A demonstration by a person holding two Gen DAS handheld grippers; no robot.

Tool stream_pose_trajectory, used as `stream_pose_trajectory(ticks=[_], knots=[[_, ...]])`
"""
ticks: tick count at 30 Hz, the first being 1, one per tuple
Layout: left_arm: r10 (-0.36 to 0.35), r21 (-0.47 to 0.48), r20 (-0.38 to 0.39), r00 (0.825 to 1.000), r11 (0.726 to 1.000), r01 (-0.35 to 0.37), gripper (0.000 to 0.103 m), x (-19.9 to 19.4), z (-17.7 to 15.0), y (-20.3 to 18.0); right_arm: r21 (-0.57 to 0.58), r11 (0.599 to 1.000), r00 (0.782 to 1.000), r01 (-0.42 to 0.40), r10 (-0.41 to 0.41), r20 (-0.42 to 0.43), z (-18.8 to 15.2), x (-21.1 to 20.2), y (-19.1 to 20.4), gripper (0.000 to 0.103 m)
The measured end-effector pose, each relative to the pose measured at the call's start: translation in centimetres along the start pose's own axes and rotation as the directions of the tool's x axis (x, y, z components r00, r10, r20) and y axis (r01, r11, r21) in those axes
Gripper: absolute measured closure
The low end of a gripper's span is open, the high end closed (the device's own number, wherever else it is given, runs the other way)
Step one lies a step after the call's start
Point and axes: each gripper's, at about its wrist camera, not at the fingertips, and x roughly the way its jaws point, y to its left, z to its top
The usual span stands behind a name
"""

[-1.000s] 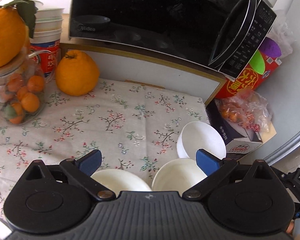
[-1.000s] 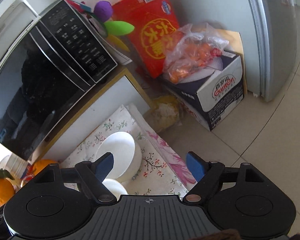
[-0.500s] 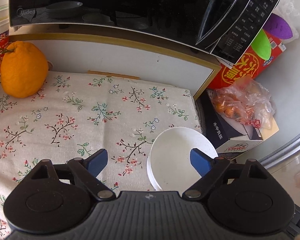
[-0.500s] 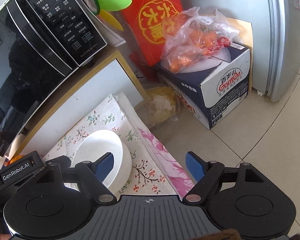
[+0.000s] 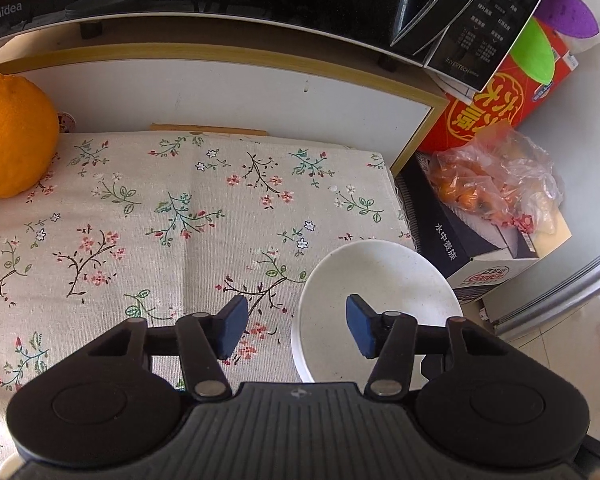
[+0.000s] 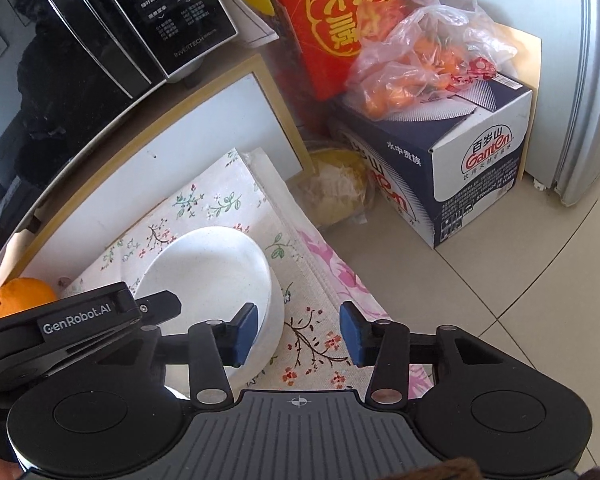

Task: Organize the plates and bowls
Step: 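Close the left tool on the plate rim while the right tool grips it too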

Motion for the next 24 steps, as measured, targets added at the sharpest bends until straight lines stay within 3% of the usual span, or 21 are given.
stream_pose_trajectory(ticks=[4,6,9,16,24], knots=[[-0.012,0.007,-0.01,1.0,1.0,0.013,0.076,0.5,0.0,0.1,-0.021,1.0,1.0,0.005,-0.005,-0.012,-0.2,0.5,0.5,0.079],[-0.01,0.015,-0.011,1.0,1.0,0.01,0.089,0.7,0.0,0.0,-0.027,1.0,1.0,0.014,-0.014,-0.015,-0.4,0.7,0.6,0.084],[-0.03,0.03,-0.005,1.0,0.999,0.031,0.095,0.6,-0.1,-0.3,-0.027,1.0,1.0,-0.001,0.001,-0.018,-0.4,0.8,0.7,0.092],[-0.039,0.068,0.028,0.999,0.997,0.037,0.095,-0.2,0.0,-1.0,-0.023,1.0,1.0,-0.01,0.01,0.011,-0.3,0.0,0.6,0.094],[-0.066,0.074,0.104,0.992,0.996,0.059,0.096,-2.8,0.8,-1.3,-0.017,0.998,0.991,-0.066,0.068,0.12,0.4,-2.8,1.1,0.094]])
